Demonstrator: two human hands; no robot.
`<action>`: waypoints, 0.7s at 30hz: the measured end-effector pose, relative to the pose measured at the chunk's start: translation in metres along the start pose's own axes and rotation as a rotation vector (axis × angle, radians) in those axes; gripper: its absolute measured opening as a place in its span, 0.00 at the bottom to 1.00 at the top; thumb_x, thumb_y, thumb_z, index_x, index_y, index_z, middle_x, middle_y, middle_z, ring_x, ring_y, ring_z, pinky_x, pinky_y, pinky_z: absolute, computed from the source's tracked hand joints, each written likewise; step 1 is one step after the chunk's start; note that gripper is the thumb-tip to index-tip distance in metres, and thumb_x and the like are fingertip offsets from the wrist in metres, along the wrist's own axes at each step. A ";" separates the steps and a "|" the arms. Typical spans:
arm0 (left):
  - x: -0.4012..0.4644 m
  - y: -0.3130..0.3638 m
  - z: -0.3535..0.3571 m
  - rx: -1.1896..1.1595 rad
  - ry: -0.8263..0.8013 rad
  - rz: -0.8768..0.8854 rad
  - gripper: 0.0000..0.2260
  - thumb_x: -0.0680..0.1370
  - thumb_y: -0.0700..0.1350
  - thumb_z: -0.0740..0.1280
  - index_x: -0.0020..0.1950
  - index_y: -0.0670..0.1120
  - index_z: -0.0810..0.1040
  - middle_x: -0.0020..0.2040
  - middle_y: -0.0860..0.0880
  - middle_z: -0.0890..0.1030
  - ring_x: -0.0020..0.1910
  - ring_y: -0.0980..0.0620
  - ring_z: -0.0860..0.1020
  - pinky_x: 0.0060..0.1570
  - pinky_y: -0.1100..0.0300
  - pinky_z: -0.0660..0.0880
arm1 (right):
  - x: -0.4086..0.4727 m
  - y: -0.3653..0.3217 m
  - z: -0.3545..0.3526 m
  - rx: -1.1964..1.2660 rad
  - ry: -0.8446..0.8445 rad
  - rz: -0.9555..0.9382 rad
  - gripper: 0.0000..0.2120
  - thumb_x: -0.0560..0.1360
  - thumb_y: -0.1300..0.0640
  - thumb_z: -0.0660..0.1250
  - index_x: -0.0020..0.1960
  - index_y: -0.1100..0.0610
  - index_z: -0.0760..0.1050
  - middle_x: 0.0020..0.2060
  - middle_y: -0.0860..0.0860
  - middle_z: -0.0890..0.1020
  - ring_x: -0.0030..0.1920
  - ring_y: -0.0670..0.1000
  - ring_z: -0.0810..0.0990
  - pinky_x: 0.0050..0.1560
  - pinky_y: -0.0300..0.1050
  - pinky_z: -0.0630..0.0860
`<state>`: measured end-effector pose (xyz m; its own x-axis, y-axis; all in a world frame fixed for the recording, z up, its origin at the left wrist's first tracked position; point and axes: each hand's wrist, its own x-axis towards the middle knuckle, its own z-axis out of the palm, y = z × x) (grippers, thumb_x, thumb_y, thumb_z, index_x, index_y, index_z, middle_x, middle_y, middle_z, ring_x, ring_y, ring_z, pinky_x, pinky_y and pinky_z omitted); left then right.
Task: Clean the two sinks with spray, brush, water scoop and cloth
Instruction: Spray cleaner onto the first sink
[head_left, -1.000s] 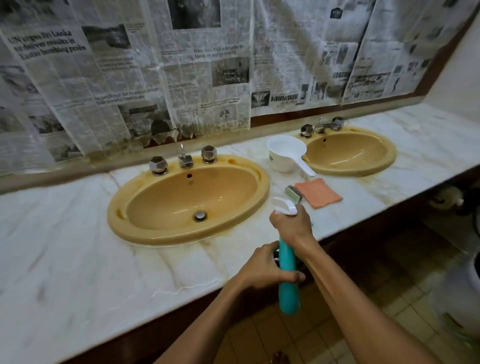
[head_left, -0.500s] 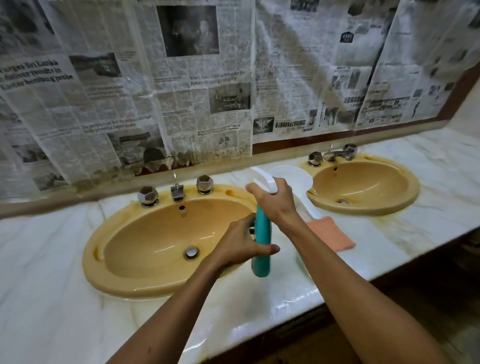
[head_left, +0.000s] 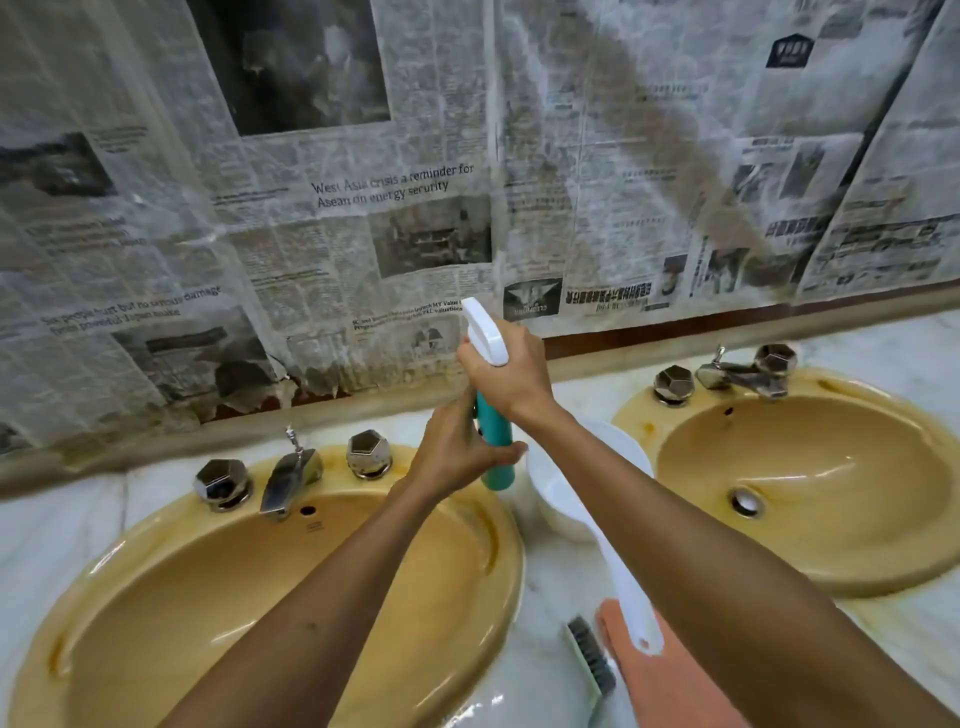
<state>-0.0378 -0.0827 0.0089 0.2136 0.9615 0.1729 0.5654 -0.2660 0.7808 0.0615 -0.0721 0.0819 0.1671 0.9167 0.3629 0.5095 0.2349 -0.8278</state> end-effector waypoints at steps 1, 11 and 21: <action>0.011 -0.003 0.006 0.006 0.021 -0.009 0.28 0.64 0.53 0.81 0.59 0.50 0.73 0.50 0.54 0.80 0.47 0.55 0.79 0.45 0.59 0.78 | 0.011 0.008 0.002 0.003 0.004 0.001 0.07 0.72 0.56 0.70 0.41 0.60 0.78 0.32 0.54 0.79 0.36 0.56 0.78 0.37 0.52 0.76; 0.099 -0.022 0.063 -0.024 0.033 -0.077 0.28 0.65 0.49 0.81 0.59 0.49 0.71 0.49 0.54 0.79 0.47 0.52 0.79 0.44 0.59 0.76 | 0.088 0.085 0.007 -0.060 -0.047 0.031 0.06 0.73 0.53 0.69 0.44 0.54 0.75 0.33 0.47 0.75 0.37 0.52 0.76 0.38 0.48 0.75; 0.119 -0.044 0.104 0.002 -0.054 -0.075 0.33 0.65 0.57 0.80 0.66 0.51 0.72 0.56 0.54 0.81 0.51 0.55 0.79 0.49 0.60 0.79 | 0.092 0.139 -0.001 -0.074 -0.084 0.052 0.08 0.71 0.54 0.71 0.46 0.52 0.72 0.34 0.45 0.73 0.35 0.47 0.73 0.37 0.43 0.73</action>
<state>0.0460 0.0360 -0.0674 0.2128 0.9737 0.0814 0.5834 -0.1934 0.7888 0.1481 0.0444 0.0003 0.1250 0.9518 0.2801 0.5633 0.1644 -0.8098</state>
